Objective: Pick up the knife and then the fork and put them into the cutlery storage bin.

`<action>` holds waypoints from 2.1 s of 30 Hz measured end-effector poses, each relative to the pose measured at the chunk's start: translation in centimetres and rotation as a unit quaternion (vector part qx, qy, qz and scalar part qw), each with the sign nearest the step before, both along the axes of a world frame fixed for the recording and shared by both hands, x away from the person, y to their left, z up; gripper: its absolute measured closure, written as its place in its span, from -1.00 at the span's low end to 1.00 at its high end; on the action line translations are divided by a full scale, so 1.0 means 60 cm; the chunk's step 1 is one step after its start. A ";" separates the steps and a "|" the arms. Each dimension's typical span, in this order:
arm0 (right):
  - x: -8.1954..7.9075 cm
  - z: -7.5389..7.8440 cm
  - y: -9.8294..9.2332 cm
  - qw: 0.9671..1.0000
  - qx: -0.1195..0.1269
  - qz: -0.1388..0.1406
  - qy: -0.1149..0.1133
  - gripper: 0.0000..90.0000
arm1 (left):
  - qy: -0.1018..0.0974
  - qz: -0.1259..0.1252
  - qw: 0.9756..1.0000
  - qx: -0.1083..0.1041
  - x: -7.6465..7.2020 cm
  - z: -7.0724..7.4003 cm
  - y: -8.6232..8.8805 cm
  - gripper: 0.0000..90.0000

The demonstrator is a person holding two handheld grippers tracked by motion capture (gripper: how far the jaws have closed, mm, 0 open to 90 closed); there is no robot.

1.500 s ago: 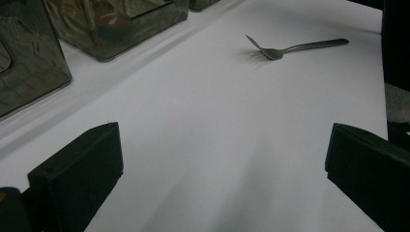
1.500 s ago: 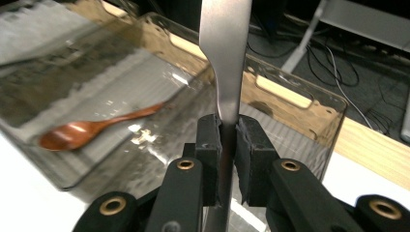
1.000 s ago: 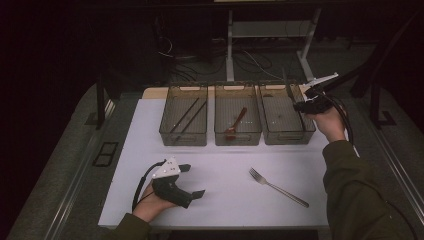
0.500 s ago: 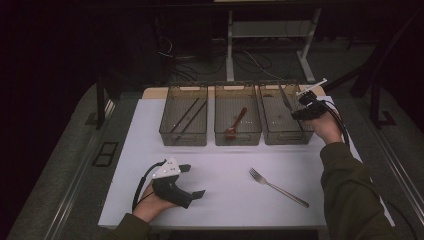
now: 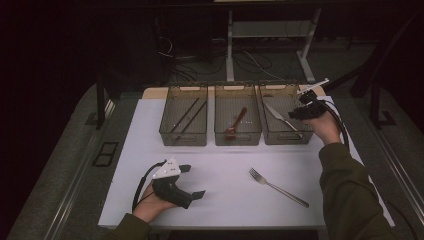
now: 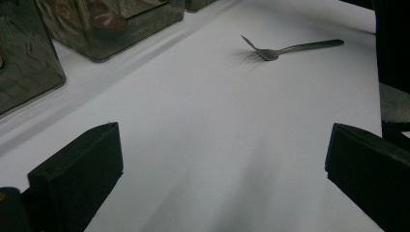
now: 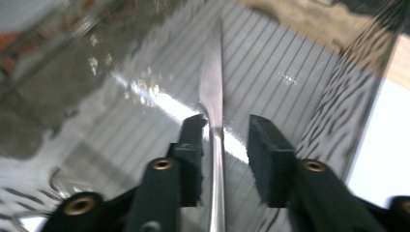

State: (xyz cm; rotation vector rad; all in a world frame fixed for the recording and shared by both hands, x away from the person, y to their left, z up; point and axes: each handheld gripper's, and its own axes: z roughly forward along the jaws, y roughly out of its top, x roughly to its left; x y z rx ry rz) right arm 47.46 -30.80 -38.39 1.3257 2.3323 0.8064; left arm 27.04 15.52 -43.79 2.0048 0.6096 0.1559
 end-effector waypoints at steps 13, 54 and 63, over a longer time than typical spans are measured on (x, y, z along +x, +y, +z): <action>-0.090 0.040 -0.002 0.994 0.090 0.037 -0.052 0.00 | -0.002 0.002 1.000 0.000 -0.001 0.001 -0.001 -1.00; -0.284 -0.039 0.155 0.955 -0.092 0.245 0.140 0.54 | -0.004 -0.003 1.000 0.009 -0.002 -0.001 -0.003 -1.00; -0.283 -0.060 0.168 0.942 -0.129 0.254 0.174 0.64 | -0.003 -0.004 1.000 0.009 -0.002 -0.001 -0.004 -1.00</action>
